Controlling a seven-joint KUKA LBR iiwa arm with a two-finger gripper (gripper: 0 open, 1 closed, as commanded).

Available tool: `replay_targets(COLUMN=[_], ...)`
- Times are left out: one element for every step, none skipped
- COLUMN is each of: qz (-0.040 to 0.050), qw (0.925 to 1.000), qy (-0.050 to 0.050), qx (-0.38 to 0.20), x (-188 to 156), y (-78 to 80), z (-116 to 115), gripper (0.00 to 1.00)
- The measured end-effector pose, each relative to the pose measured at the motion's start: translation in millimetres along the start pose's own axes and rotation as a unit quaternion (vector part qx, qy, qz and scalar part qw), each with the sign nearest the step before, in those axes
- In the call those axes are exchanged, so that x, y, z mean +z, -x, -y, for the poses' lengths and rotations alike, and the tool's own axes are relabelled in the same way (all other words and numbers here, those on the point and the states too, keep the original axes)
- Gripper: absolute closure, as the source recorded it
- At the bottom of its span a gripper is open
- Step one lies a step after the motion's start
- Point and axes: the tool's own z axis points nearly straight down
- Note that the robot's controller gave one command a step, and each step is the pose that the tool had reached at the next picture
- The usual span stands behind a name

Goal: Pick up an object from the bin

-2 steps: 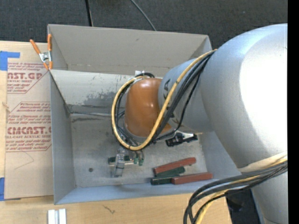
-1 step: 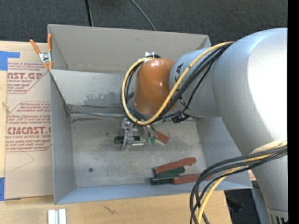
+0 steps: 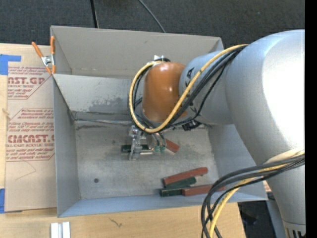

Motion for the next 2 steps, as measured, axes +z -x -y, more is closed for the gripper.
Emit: replay_targets(qz=[-0.0012, -0.0006], qw=[1.0000, 0.9997], qy=[0.000, 0.000], qx=[-0.001, -0.023], x=[-2.3, -57.5], y=[-1.1, -13.0], z=[-0.4, -21.4], gripper=[1.00, 1.00])
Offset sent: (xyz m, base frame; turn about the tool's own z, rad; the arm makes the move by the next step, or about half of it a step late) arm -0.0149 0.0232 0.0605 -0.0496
